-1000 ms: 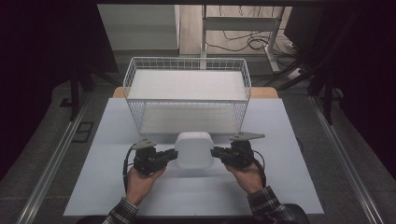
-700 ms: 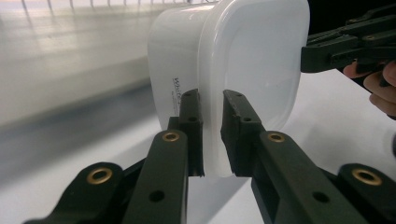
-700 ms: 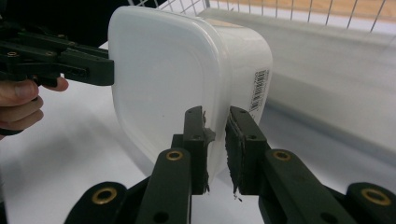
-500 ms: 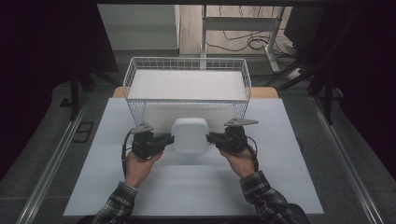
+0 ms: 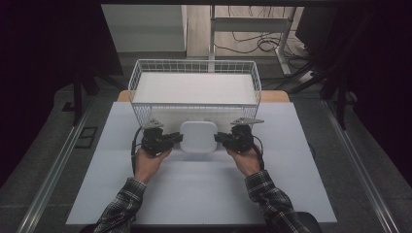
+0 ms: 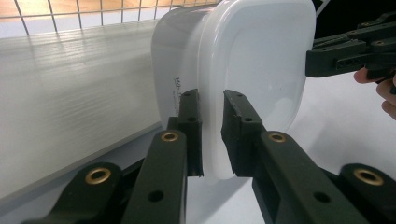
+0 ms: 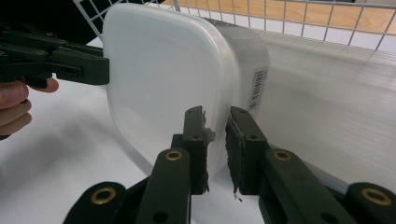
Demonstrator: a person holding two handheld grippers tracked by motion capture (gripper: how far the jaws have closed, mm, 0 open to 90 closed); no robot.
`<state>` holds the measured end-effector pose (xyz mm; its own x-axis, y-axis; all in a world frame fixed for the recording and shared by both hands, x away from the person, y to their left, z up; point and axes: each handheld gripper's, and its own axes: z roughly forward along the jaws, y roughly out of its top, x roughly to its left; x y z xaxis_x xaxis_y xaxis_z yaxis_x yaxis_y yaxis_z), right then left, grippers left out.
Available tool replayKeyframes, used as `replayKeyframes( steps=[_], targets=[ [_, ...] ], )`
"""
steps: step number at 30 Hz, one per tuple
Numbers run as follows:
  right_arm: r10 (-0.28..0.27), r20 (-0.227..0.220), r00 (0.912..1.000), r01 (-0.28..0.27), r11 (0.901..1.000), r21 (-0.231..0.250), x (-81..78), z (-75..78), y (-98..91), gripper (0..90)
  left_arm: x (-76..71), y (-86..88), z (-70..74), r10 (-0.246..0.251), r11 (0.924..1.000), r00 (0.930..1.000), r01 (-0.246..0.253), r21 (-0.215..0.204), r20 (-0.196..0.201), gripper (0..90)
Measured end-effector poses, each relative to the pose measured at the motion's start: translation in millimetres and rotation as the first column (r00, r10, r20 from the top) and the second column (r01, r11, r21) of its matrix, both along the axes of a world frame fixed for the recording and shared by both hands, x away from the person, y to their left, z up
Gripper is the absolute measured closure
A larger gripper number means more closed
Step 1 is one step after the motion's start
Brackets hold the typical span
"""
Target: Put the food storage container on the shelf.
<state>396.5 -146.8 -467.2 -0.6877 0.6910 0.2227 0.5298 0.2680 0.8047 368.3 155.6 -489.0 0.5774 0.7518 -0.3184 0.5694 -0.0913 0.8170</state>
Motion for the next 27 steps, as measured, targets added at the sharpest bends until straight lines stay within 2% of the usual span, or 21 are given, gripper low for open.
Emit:
replayKeyframes(
  steps=[5,9,12,14,18,19,25,27],
  targets=[
    [-0.005,-0.009,0.9999,0.005,0.9999,-0.011,8.5,-4.2,3.2,77.2,6.2,0.7,-5.3,0.01,0.9999,0.9994,-0.011,-0.013,-0.033,78.1],
    [-0.01,-0.018,0.9998,0.01,0.9997,-0.021,14.8,-7.2,3.1,76.8,11.8,-0.4,-9.0,0.008,0.9999,0.9991,-0.009,-0.014,-0.042,77.9],
    [-0.01,-0.027,0.9996,0.01,0.9999,-0.005,17.6,-7.4,1.8,76.6,14.7,1.5,-9.4,0.002,0.9994,0.999,-0.004,-0.035,-0.045,77.8],
    [-0.009,-0.029,0.9996,0.009,1.0,0.003,20.2,-7.2,1.3,75.3,16.4,1.3,-8.9,0.002,0.9993,0.9991,-0.004,-0.038,-0.042,77.0],
    [-0.008,0.007,0.9999,0.008,1.0,-0.004,21.3,-8.3,3.4,71.3,19.7,-2.5,-9.7,0.006,0.9999,0.9997,-0.007,-0.016,-0.021,72.9],
    [-0.018,0.042,0.999,0.02,0.9989,-0.044,21.8,-9.9,7.6,67.3,22.0,-4.1,-12.0,0.003,0.9999,0.9997,-0.004,-0.013,-0.022,71.5],
    [-0.028,0.038,0.9989,0.029,0.9994,-0.019,25.6,-12.2,7.9,64.0,25.2,-3.9,-12.6,0.014,0.9998,0.9999,-0.014,-0.011,0.004,66.6],
    [-0.047,0.062,0.997,0.049,0.9983,-0.033,26.0,-11.3,9.7,63.7,25.8,-6.3,-11.0,0.034,0.9993,0.999,-0.034,0.014,0.029,66.3]
  ],
)
